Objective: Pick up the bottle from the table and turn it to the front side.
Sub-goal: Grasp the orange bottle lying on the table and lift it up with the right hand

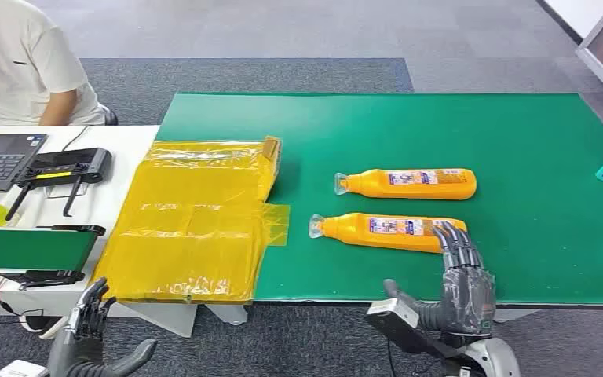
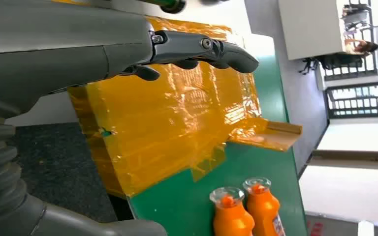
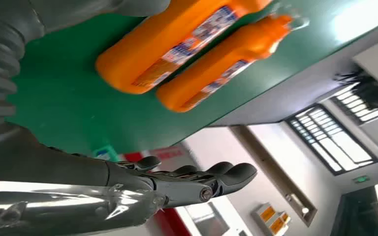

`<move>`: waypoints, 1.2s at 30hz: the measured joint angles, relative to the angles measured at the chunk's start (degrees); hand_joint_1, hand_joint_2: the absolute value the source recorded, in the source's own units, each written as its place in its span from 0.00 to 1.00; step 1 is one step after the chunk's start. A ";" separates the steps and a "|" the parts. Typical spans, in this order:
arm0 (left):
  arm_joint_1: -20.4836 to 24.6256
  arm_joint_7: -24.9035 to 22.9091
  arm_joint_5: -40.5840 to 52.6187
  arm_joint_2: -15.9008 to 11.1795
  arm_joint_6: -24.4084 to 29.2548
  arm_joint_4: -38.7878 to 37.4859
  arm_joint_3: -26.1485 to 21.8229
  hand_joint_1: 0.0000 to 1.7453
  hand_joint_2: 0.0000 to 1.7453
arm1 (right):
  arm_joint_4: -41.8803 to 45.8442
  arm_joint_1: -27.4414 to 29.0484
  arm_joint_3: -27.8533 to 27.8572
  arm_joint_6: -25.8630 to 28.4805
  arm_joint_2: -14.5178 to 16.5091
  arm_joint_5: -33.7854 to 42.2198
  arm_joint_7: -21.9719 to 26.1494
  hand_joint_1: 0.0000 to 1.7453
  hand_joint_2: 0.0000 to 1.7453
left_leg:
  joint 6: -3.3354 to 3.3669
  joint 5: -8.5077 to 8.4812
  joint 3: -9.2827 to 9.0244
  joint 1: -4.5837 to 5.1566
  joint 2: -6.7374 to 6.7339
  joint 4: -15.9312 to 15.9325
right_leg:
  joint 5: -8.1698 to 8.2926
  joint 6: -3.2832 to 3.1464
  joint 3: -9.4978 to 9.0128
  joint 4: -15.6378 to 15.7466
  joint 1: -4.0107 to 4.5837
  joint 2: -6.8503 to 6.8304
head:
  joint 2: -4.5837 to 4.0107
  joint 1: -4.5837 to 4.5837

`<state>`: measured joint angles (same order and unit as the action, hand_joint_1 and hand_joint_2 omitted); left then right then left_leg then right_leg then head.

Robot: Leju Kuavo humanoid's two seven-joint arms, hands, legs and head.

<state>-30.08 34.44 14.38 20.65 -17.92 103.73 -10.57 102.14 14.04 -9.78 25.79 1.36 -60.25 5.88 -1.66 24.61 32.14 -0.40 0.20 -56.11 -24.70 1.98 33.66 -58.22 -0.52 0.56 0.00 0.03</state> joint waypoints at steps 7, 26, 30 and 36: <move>0.25 0.27 3.06 -0.02 0.47 0.50 2.43 0.00 1.00 | -0.07 -0.88 -2.96 -3.46 -3.51 -4.49 -6.46 0.00 1.00 | -0.01 -0.01 -0.01 0.00 0.00 0.00 | 0.02 -0.01 0.01 0.00 0.00 0.00 | 0.00 0.01; 1.70 1.08 1.40 -9.34 11.54 1.94 14.74 0.00 1.00 | -8.29 -13.18 -3.70 -22.25 -14.50 7.47 -5.64 0.00 1.00 | -0.03 -0.16 0.01 0.00 -0.01 0.00 | 0.14 -0.03 0.04 0.00 0.00 0.01 | 0.00 0.01; 2.01 1.21 0.19 -11.65 12.02 1.94 17.19 0.00 1.00 | -11.49 -16.52 -3.77 -23.06 -14.98 7.33 -5.77 0.00 1.00 | -0.03 -0.18 0.03 0.00 -0.01 0.00 | 0.17 -0.05 0.04 0.00 0.01 0.01 | 0.00 0.01; 2.63 0.63 -0.94 -14.07 12.50 1.82 19.73 0.00 1.00 | -17.18 -21.86 -4.80 -23.32 -15.14 2.56 -8.21 0.00 1.00 | 0.00 -0.22 0.06 0.00 -0.01 0.00 | 0.22 0.01 0.05 0.00 0.00 0.01 | 0.00 0.00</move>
<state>-27.45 35.06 13.44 6.59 -5.42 105.55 9.16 84.96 -7.82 -14.58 2.47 -13.79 -57.68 -2.33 -1.66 24.39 32.19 -0.40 0.19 -56.11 -24.48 1.99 33.70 -58.22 -0.51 0.56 0.00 0.03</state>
